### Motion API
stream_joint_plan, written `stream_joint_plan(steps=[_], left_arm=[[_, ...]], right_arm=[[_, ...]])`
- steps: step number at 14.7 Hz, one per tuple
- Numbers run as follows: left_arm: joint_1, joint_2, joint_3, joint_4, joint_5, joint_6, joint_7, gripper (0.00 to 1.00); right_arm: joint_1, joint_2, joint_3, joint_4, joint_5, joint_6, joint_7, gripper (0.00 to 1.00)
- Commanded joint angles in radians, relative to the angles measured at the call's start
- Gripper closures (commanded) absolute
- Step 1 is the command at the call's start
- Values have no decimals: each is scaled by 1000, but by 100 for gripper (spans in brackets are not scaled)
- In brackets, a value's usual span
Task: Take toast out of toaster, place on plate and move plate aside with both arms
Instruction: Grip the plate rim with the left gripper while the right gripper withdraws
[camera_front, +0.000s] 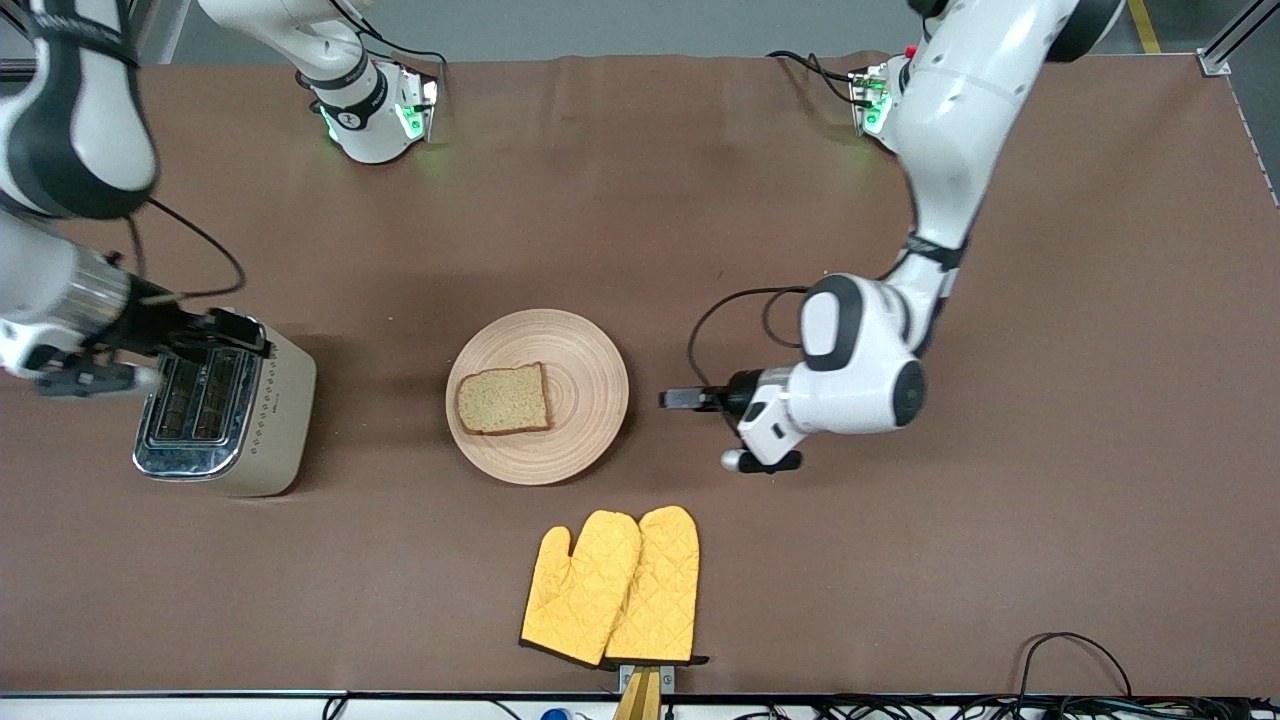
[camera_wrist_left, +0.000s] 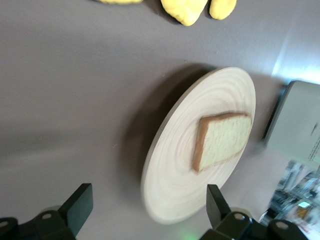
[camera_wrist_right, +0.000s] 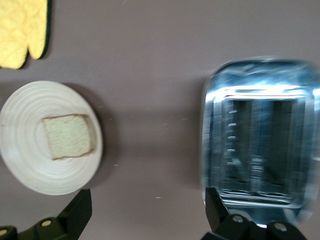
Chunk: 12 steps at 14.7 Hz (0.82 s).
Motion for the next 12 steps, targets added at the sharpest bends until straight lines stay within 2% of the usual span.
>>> stream_joint_plan(steps=[1,5,6,7,8,9,11,12], left_arm=[[-75,137,7,124,-135,107,-8,0],[-157,202,7,164,-183,208,-5,1],[-160,205,7,161,-183,214,12,13],[-160,207,7,159,-183,214,33,40],[-160,207,7,159,-183,214,68,63],[-160,207,5,158,-185,214,93,79],[-159,205,7,156,-182,214,110,98],[-159,205,7,155,-179,214,137,99]], right_arm=[[-10,-53,7,51,-113,-36,17,0],[-11,-54,7,209,-153,-221,19,0],[-11,-54,8,209,-168,-227,19,0],[-10,-53,10,208,-179,-227,19,0],[-10,-48,11,209,-184,-226,17,0],[-4,-48,11,211,-187,-223,16,0],[-1,-45,11,232,-187,-226,13,0],[-4,-44,11,240,-187,-227,11,0]])
